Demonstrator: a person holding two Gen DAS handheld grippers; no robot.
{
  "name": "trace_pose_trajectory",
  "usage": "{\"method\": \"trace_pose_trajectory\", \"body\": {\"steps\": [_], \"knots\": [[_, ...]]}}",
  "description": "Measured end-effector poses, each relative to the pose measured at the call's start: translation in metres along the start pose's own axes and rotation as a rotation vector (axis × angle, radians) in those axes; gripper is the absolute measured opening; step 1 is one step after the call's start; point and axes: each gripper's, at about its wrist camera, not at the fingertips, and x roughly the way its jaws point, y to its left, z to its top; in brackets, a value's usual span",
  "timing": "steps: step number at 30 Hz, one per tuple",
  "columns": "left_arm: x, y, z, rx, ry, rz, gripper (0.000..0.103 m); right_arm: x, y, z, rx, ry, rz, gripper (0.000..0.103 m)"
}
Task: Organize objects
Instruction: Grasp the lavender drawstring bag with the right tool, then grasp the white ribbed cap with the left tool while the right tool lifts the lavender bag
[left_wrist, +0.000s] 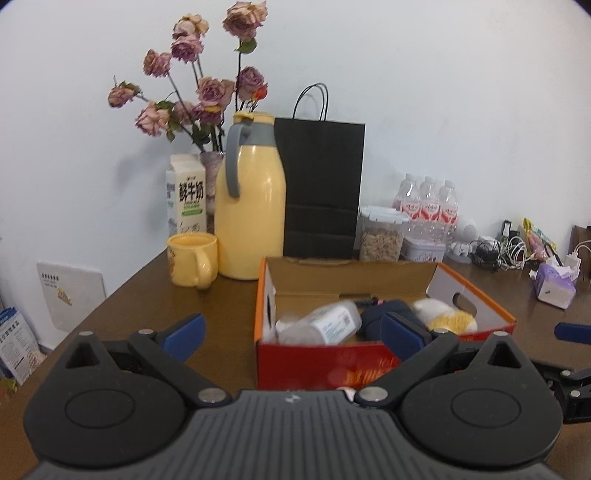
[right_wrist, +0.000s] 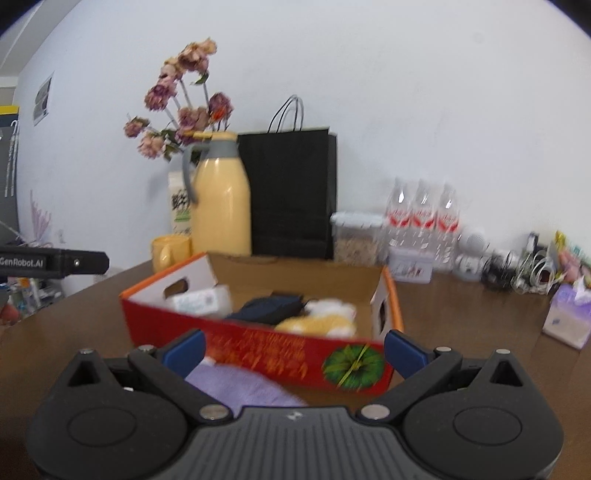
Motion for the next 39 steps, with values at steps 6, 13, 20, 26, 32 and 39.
{"method": "trace_pose_trajectory", "body": {"steps": [6, 13, 20, 26, 32, 39], "knots": [[-0.017, 0.010, -0.017, -0.017, 0.043, 0.006, 0.103, -0.001, 0.017, -0.016, 0.017, 0.076, 0.109, 0.103], [-0.029, 0.019, -0.035, -0.012, 0.095, 0.006, 0.103, 0.012, 0.015, -0.030, 0.090, 0.159, 0.111, 0.103], [-0.036, 0.027, -0.046, -0.034, 0.118, 0.016, 0.103, 0.023, -0.001, -0.034, 0.224, 0.192, 0.164, 0.097], [-0.037, 0.029, -0.049, -0.039, 0.132, 0.012, 0.103, 0.037, -0.006, -0.035, 0.271, 0.217, 0.212, 0.079], [-0.036, 0.029, -0.052, -0.038, 0.144, 0.009, 0.103, 0.045, -0.009, -0.032, 0.293, 0.227, 0.240, 0.050], [-0.028, 0.018, -0.056, -0.016, 0.181, -0.013, 0.103, 0.042, -0.013, -0.032, 0.279, 0.214, 0.210, 0.023]]}}
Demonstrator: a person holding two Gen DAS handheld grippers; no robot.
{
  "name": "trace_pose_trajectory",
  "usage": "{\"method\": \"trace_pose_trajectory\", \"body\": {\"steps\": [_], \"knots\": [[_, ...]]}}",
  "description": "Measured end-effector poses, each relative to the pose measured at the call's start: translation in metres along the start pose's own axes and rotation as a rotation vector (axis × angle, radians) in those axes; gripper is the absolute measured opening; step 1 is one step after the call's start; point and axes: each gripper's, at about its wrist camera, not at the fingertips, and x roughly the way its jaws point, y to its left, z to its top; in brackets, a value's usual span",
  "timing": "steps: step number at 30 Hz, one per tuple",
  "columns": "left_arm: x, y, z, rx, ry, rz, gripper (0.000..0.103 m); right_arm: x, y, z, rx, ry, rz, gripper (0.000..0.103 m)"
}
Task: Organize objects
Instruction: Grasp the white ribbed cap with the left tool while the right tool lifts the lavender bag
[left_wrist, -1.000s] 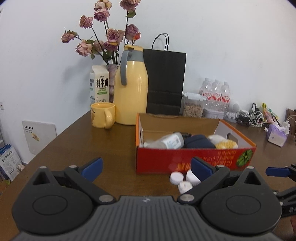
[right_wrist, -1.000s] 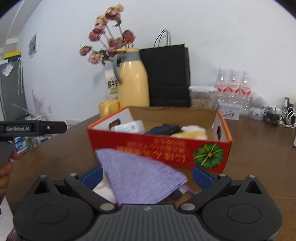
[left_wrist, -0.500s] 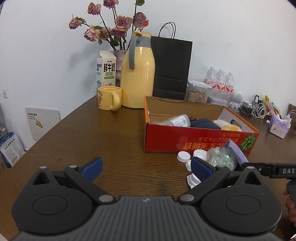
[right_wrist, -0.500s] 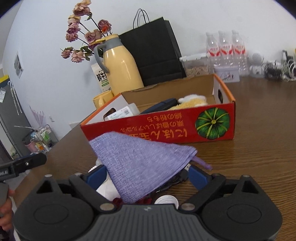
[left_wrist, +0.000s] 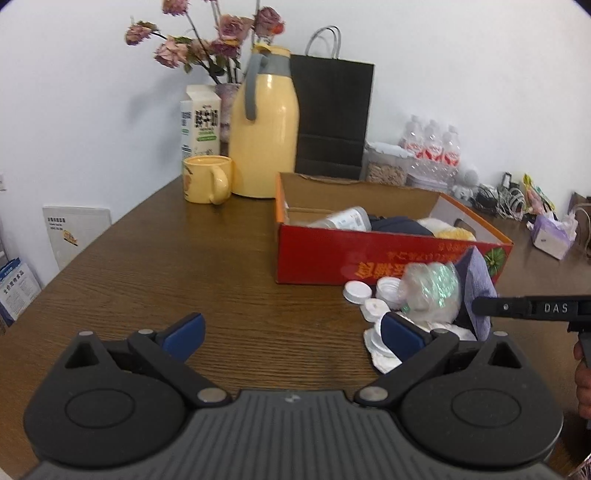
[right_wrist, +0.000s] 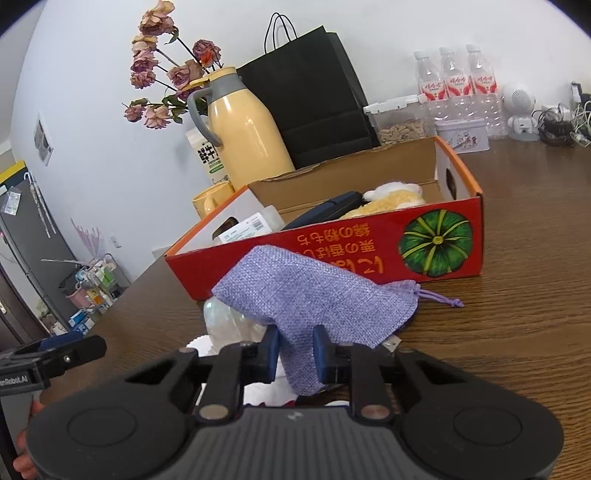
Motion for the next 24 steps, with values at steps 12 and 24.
{"method": "trace_pose_trajectory", "body": {"steps": [12, 24], "knots": [[0.052, -0.054, 0.000, 0.128, 0.076, -0.073, 0.103, 0.000, 0.002, 0.006, -0.173, -0.026, -0.157, 0.080], [0.072, -0.054, -0.004, 0.093, 0.108, -0.151, 0.041, 0.021, -0.007, 0.024, -0.294, -0.004, -0.117, 0.091]]}}
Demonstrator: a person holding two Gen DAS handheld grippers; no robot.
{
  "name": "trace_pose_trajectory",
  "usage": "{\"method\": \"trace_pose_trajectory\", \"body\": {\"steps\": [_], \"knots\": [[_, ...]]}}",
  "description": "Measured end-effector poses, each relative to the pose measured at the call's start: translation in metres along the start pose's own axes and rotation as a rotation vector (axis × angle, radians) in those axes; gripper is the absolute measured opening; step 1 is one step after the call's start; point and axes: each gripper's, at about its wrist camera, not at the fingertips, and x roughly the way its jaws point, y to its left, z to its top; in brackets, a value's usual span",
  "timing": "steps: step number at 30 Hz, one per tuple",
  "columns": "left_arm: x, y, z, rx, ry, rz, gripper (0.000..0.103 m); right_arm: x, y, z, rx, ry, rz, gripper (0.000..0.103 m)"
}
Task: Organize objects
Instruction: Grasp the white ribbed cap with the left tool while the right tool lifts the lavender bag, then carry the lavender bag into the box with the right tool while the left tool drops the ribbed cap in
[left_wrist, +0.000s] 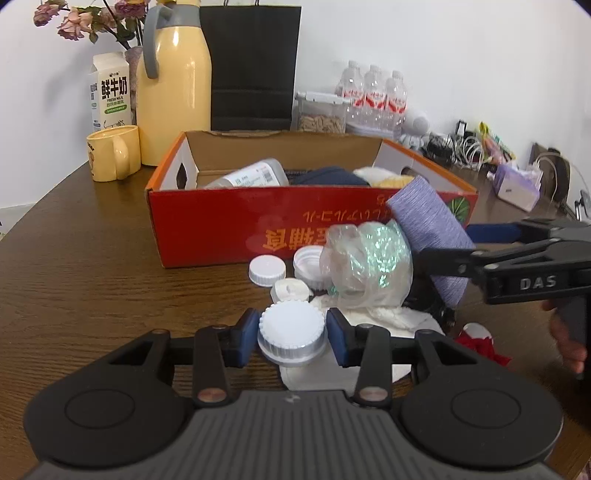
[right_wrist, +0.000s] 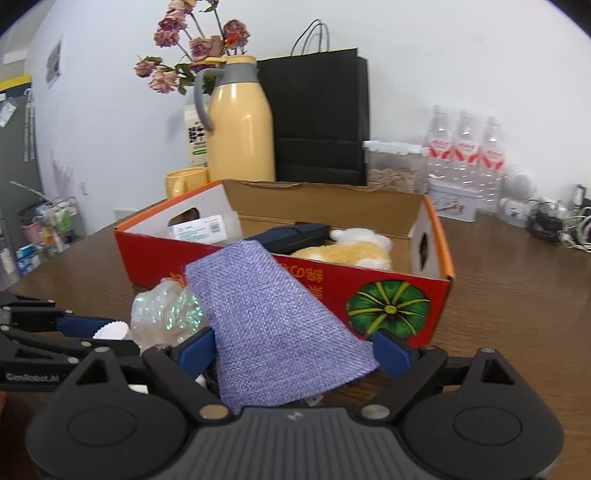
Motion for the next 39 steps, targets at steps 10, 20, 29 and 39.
{"method": "trace_pose_trajectory", "body": {"steps": [10, 20, 29, 39], "knots": [[-0.006, 0.006, 0.002, -0.029, -0.028, 0.011, 0.041, 0.005, 0.002, -0.003, -0.026, 0.018, 0.050, 0.012], [-0.026, 0.010, 0.007, -0.034, -0.084, 0.026, 0.041, -0.031, 0.018, -0.007, -0.128, -0.107, -0.058, 0.005], [-0.046, 0.004, 0.031, -0.007, -0.183, 0.025, 0.041, -0.059, 0.022, 0.009, -0.156, -0.199, -0.100, 0.005], [-0.035, 0.006, 0.089, -0.062, -0.302, 0.058, 0.041, -0.035, 0.026, 0.053, -0.153, -0.266, -0.178, 0.005]]}}
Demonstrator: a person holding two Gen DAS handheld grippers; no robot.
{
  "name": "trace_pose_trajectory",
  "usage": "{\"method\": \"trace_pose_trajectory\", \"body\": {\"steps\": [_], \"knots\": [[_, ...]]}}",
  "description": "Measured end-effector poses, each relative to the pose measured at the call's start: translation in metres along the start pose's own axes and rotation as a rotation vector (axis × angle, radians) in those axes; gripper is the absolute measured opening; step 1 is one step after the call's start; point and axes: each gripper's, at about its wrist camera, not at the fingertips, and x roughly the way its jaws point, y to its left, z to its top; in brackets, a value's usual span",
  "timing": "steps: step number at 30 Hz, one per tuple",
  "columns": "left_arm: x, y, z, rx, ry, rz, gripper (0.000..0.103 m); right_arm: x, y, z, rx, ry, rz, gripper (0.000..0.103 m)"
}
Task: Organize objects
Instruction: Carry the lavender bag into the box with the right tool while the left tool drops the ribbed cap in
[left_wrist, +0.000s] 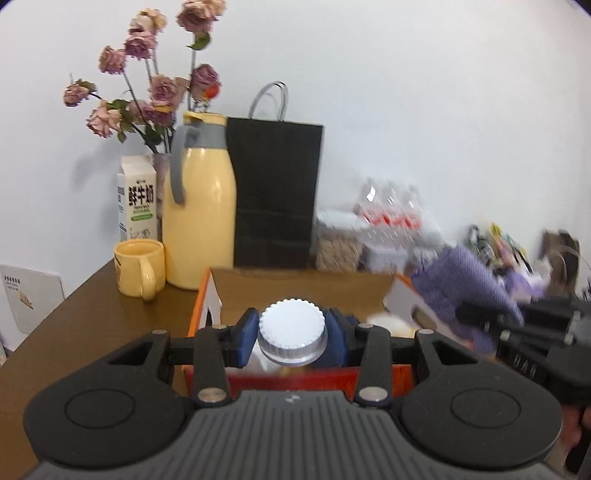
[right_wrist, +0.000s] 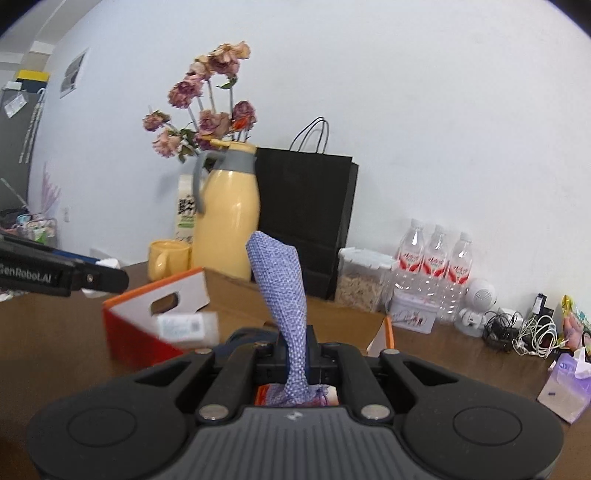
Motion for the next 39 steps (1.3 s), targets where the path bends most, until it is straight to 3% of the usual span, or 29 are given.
{"method": "trace_pose_trajectory", "body": {"steps": [13, 18, 24, 26, 27, 28, 29, 30, 31, 35, 39], "knots": [[0.103, 0.013, 0.025, -0.084, -0.018, 0.107, 0.041, 0.112, -0.007, 0.003, 0.075, 0.046, -0.126, 0.005], [0.133, 0.023, 0.010, -0.079, 0.040, 0.118, 0.041, 0.134, -0.006, -0.013, 0.060, 0.109, -0.085, 0.005], [0.136, 0.024, 0.003, -0.074, 0.074, 0.111, 0.042, 0.135, -0.009, -0.017, 0.096, 0.131, -0.056, 0.008], [0.134, 0.022, 0.002, -0.061, 0.072, 0.108, 0.043, 0.133, -0.010, -0.018, 0.116, 0.142, -0.042, 0.015], [0.133, 0.021, 0.001, -0.054, 0.070, 0.111, 0.050, 0.132, -0.011, -0.018, 0.125, 0.147, -0.032, 0.017], [0.131, 0.019, 0.001, -0.048, 0.066, 0.112, 0.064, 0.130, -0.012, -0.018, 0.137, 0.153, -0.024, 0.027], [0.128, 0.019, 0.001, -0.045, 0.060, 0.115, 0.074, 0.129, -0.013, -0.018, 0.152, 0.158, -0.016, 0.042], [0.126, 0.018, 0.001, -0.043, 0.051, 0.123, 0.092, 0.126, -0.015, -0.018, 0.165, 0.155, -0.009, 0.051], [0.122, 0.017, 0.001, -0.041, 0.038, 0.131, 0.100, 0.123, -0.016, -0.017, 0.178, 0.149, 0.001, 0.064], [0.112, 0.015, 0.004, -0.035, 0.009, 0.134, 0.103, 0.117, -0.022, -0.017, 0.225, 0.128, 0.023, 0.098], [0.108, 0.013, 0.004, -0.034, 0.010, 0.125, 0.103, 0.113, -0.026, -0.017, 0.249, 0.125, 0.040, 0.103]]}}
